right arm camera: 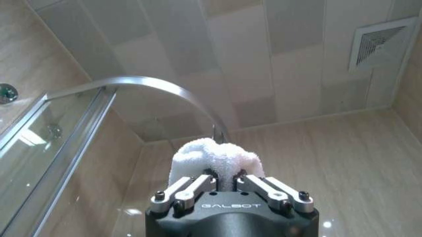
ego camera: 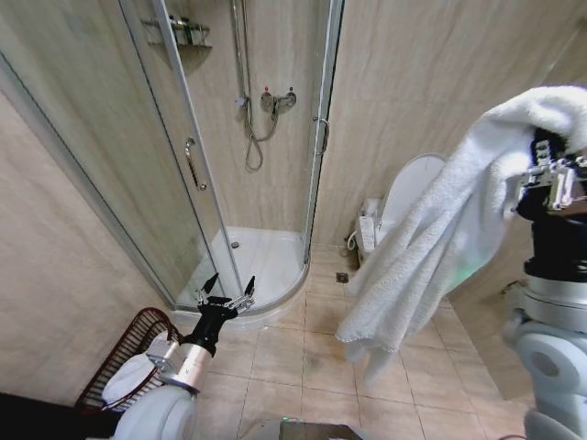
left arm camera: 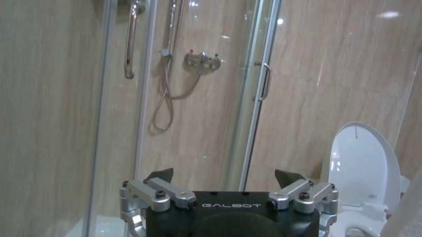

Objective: Discard the used towel into the hamper.

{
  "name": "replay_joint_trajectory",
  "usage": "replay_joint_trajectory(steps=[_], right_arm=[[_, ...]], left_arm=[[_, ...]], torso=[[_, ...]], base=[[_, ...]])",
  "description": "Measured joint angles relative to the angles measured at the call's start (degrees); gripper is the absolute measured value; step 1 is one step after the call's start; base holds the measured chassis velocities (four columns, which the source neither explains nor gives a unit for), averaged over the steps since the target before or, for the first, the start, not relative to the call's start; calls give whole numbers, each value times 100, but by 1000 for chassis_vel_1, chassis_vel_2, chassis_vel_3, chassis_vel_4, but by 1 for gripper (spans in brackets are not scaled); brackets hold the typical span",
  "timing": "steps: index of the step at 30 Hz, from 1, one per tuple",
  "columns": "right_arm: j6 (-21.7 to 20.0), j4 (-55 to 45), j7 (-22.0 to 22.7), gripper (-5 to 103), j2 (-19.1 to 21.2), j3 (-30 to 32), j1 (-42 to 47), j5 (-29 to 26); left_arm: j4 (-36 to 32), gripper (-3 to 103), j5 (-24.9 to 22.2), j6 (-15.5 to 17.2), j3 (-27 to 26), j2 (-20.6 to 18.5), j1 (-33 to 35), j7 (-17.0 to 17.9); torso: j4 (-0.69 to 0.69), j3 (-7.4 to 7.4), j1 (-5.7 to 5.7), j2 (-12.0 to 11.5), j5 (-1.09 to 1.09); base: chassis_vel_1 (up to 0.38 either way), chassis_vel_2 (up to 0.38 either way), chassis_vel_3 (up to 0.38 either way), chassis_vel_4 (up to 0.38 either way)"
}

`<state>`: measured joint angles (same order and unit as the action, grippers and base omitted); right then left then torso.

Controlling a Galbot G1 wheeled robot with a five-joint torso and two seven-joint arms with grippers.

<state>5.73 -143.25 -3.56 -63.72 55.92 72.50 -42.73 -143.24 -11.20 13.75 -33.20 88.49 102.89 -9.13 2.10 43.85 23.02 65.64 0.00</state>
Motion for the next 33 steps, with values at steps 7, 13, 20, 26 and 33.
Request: replay_joint_trajectory(steps=[7,13,20,26,33], right_arm=[[3,0,-17,12,-24,13,63,4],[34,0,-11,12,0,100,80,-60],[40,0,-4,12,6,201,129,-120],[41,0,2,12,-8,217,177,-131],[245,1,231,12,138,230,165,-46]], left_arm=[[0,100,0,0,0,0,0,0],[0,100,0,0,0,0,0,0],[0,100,0,0,0,0,0,0],[0,100,0,0,0,0,0,0],[0,100,0,0,0,0,0,0]], torso=[[0,117,102,219,0],[0,222,191,415,0],[0,336,282,619,0],[0,436,362,797,0],[0,547,459,1006,0]], base=[[0,0,0,0],[0,0,0,0],[0,0,0,0],[0,0,0,0],[0,0,0,0]])
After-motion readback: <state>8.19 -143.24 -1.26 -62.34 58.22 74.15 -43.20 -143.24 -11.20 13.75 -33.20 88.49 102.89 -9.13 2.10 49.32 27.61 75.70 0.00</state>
